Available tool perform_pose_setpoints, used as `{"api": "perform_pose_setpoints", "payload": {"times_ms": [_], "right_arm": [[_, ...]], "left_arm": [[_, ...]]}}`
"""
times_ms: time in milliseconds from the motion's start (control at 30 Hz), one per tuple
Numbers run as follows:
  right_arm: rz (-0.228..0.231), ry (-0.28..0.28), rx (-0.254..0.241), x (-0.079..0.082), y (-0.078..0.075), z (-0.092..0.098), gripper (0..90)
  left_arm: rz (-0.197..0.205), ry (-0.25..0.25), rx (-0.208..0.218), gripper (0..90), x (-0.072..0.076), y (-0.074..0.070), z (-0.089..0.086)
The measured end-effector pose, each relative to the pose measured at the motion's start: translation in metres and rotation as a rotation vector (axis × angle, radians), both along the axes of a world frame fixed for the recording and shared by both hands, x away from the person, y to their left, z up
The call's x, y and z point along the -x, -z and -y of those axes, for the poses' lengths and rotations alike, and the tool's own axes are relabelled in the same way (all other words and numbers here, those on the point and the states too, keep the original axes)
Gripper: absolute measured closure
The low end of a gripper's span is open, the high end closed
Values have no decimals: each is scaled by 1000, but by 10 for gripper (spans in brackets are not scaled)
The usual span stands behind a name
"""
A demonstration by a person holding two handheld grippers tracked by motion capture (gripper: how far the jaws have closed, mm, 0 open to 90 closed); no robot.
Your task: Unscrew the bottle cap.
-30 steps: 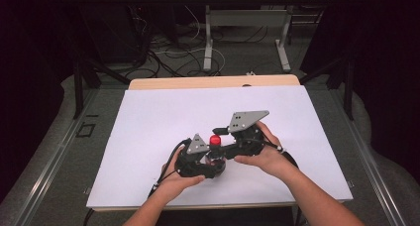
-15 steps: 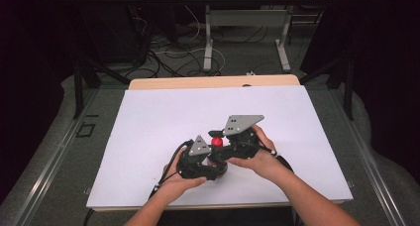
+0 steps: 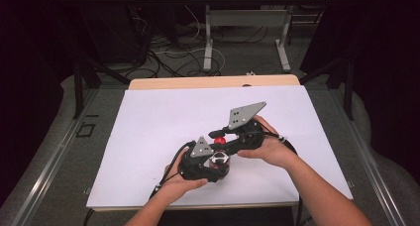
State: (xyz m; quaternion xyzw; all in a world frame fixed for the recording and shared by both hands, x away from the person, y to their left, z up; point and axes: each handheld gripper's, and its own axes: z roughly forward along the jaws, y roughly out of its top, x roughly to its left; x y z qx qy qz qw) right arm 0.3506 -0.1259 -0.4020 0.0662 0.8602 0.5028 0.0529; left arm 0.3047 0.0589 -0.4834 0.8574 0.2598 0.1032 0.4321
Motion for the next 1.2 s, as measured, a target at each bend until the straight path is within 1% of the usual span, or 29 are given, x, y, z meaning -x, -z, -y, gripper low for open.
{"api": "perform_pose_setpoints", "payload": {"times_ms": [67, 100, 133, 233, 267, 333, 367, 400, 433, 467, 500, 533, 567, 600, 633, 667, 733, 800, 833, 867, 900, 933, 967, 1000, 1033, 1067, 1133, 1167, 1200], "right_arm": [[-15, -7, 15, 0, 0, 1, 611], [-16, 1, 15, 1, 1, 0, 611], [-10, 2, 15, 2, 2, 0, 611], [1, 22, 15, 1, 2, 0, 611], [5, 30, 24, 1, 2, 0, 611], [2, 39, 25, 0, 2, 0, 611], [-5, 49, 27, 1, 2, 0, 611], [-3, 49, 28, 1, 2, 1, 610], [-4, 53, 26, 0, 1, 1, 611], [-12, 55, 23, 0, 1, 3, 611], [-3, 66, 13, 0, 0, 4, 610], [-5, 65, 13, 0, -1, 5, 611], [-10, 66, 10, 0, -1, 7, 610], [-10, 76, 2, 0, -1, 8, 611], [-9, 78, 3, 0, -1, 9, 611], [-8, 76, 8, 0, -1, 11, 611], [-16, 101, 7, 0, 0, 14, 610], [-12, 104, 10, 0, 2, 18, 610], [-18, 105, 16, 0, 3, 19, 611], [-22, 119, 7, 1, 5, 21, 611], [-26, 126, 8, 1, 7, 22, 610], [-32, 132, 13, 1, 9, 24, 610], [-36, 140, 15, 2, 11, 25, 611], [-39, 148, 28, 2, 13, 27, 611], [-39, 157, 20, 2, 15, 29, 610], [-44, 164, 21, 1, 17, 30, 611], [-45, 182, 29, 1, 20, 33, 610], [-49, 192, 32, 1, 21, 35, 611], [-53, 200, 31, 1, 24, 36, 611]], "left_arm": [[-4, -6, 1, 299, 0, -1, 0], [-3, -11, -1, 299, 0, -1, 0], [-12, -16, 6, 299, 1, -1, 0], [-3, -15, 2, 299, -2, 0, -1], [-22, -8, -7, 299, -2, -1, -2], [-11, -26, 3, 299, -3, 1, -2], [-17, -24, -4, 299, -3, 1, -4], [-21, -29, 1, 299, -3, 2, -4], [-14, -33, 6, 299, -5, 2, -5], [-14, -33, 1, 299, -5, 2, -6], [-13, -40, 2, 299, -6, 2, -7], [-21, -48, 14, 299, -6, 3, -7], [-23, -52, 15, 299, -7, 3, -8], [-30, -46, 1, 299, -9, 2, -10], [-14, -61, 7, 298, -10, 4, -10], [-24, -69, 8, 298, -10, 4, -11], [-24, -77, 12, 298, -13, 5, -13], [-22, -85, 5, 298, -15, 5, -14], [-20, -87, 4, 298, -17, 4, -15], [-25, -94, 7, 298, -18, 4, -15], [-28, -96, 2, 298, -20, 3, -16], [-24, -105, 11, 298, -21, 2, -15], [-18, -106, 10, 298, -24, 1, -16], [-15, -109, 9, 298, -26, -1, -16], [-11, -112, 13, 298, -28, -3, -16], [-16, -114, 17, 298, -30, -5, -17], [-11, -121, 11, 298, -35, -10, -17], [-3, -127, 22, 298, -38, -12, -17], [3, -124, 12, 298, -40, -15, -18]]}}
